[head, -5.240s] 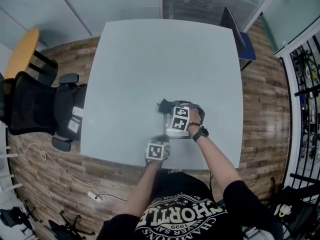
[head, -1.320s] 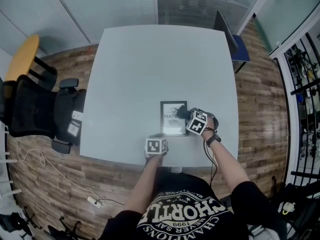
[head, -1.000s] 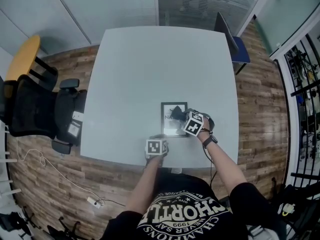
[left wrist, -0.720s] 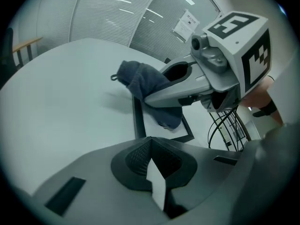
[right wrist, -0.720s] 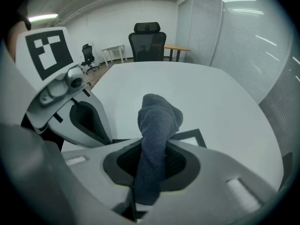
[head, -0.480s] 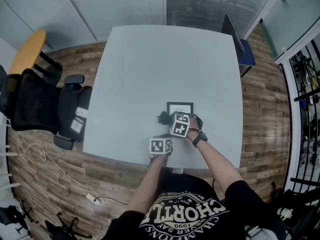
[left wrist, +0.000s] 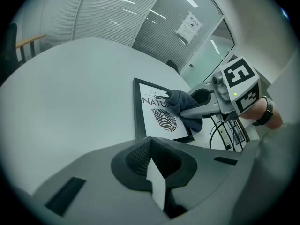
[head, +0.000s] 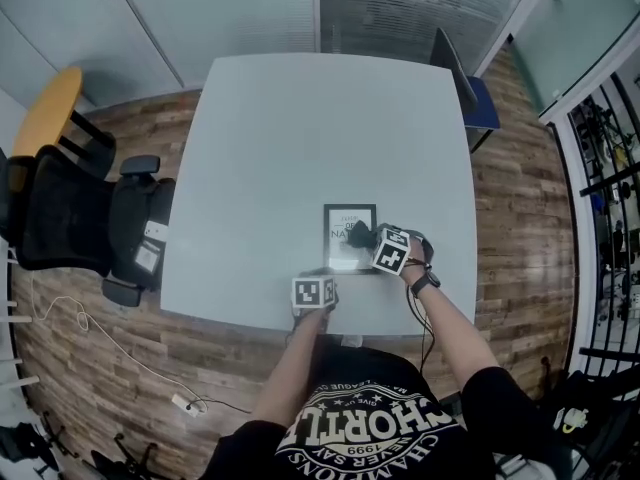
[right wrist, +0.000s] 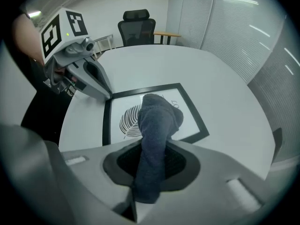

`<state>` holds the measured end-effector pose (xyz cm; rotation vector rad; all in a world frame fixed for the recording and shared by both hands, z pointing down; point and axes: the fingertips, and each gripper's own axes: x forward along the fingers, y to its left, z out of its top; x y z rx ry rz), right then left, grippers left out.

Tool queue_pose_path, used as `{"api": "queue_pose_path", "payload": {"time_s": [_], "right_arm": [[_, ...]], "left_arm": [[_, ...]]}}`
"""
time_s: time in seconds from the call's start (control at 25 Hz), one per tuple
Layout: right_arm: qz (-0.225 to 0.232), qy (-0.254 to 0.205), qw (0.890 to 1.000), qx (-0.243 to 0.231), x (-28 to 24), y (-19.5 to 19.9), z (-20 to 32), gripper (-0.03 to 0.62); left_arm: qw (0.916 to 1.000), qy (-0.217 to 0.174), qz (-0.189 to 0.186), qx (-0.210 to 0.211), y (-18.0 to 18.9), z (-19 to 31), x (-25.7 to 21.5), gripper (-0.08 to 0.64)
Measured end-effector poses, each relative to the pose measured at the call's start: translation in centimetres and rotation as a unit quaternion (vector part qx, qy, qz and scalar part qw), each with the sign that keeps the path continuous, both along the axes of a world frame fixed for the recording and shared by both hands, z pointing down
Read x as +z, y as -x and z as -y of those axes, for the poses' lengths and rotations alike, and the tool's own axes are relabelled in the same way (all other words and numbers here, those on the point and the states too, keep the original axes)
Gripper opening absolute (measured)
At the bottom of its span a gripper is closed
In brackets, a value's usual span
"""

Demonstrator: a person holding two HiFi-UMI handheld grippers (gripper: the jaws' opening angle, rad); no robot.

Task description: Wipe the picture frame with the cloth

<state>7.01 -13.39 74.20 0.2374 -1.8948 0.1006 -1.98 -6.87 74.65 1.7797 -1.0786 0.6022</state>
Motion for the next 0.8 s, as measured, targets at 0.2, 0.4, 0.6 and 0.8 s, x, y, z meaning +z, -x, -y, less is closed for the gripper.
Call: {"api": "queue_pose_path", "payload": {"time_s": [0.2, 0.4, 0.6, 0.8], "right_arm": [[0.001, -0.001, 0.999, 0.037, 0.2, -3.3, 0.2, 0.077], [0.001, -0.001, 0.999, 0.037, -0.4, -2.4, 0.2, 0.077], [0.055, 0.002, 0.998, -0.016, -2.4, 4.4, -0.3, 0.077], [0.056, 0.018, 0.995, -0.075, -1.3, 10.0, -1.6, 0.077]], "left_arm": [[1.0000, -0.001, 0.000, 0.001, -0.5, 0.0, 0.0, -0.006], [1.0000, -0.001, -0.002, 0.000, -0.6, -0.1, -0.1, -0.006], [0.9999, -0.003, -0.011, -0.006, -0.7, -0.1, 0.0, -0.006], [0.9998, -0.005, -0.017, -0.006, -0.5, 0.0, 0.0, -0.006]]}}
